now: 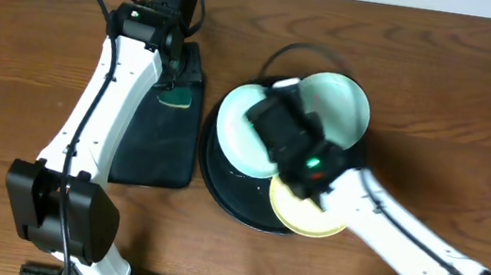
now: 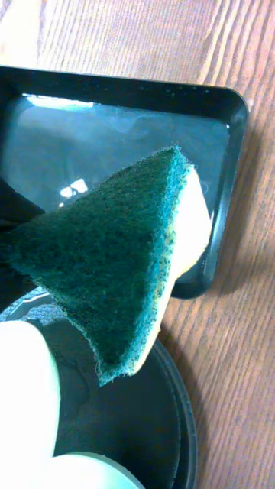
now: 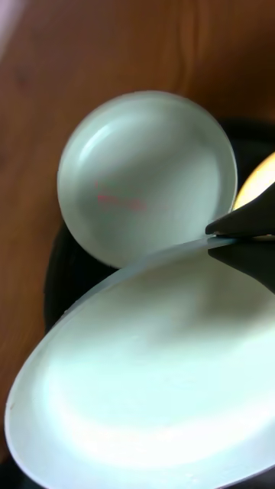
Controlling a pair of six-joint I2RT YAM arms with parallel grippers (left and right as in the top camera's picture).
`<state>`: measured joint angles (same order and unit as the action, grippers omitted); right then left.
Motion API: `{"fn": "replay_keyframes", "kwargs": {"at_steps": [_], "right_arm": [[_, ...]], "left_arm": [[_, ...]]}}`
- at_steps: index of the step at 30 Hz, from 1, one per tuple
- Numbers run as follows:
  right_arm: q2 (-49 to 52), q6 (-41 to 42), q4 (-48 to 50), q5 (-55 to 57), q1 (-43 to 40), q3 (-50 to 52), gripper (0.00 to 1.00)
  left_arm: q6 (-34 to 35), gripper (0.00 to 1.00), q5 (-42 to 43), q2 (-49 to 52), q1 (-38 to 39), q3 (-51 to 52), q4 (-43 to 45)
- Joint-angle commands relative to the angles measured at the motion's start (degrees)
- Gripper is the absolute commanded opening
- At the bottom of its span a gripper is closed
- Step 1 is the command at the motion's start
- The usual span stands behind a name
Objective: Clean dirty plates on tray and stack at the side
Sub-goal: 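Grasp the left mint plate rim with the right gripper and lift, then carry the mint plate right and set it on the table, release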
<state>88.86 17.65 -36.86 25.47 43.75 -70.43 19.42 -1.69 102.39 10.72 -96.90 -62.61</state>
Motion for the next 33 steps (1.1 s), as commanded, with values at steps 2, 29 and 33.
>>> {"fn": "replay_keyframes", "kwargs": {"at_steps": [2, 29, 33], "right_arm": [[-6.0, 1.9, 0.1, -25.1, -9.9, -0.8, 0.01], [-5.8, -1.7, -17.2, -31.5, -72.6, 1.5, 0.01], [-2.4, -1.6, -14.4, -31.0, -73.4, 3.8, 0.01]], "left_arm": [[-0.7, 0.07, -0.5, -0.4, 0.0, -0.8, -0.1], [-0.7, 0.07, -0.5, -0.1, 0.0, -0.8, -0.1], [-0.7, 0.07, -0.5, -0.1, 0.0, -0.8, -0.1]]}}
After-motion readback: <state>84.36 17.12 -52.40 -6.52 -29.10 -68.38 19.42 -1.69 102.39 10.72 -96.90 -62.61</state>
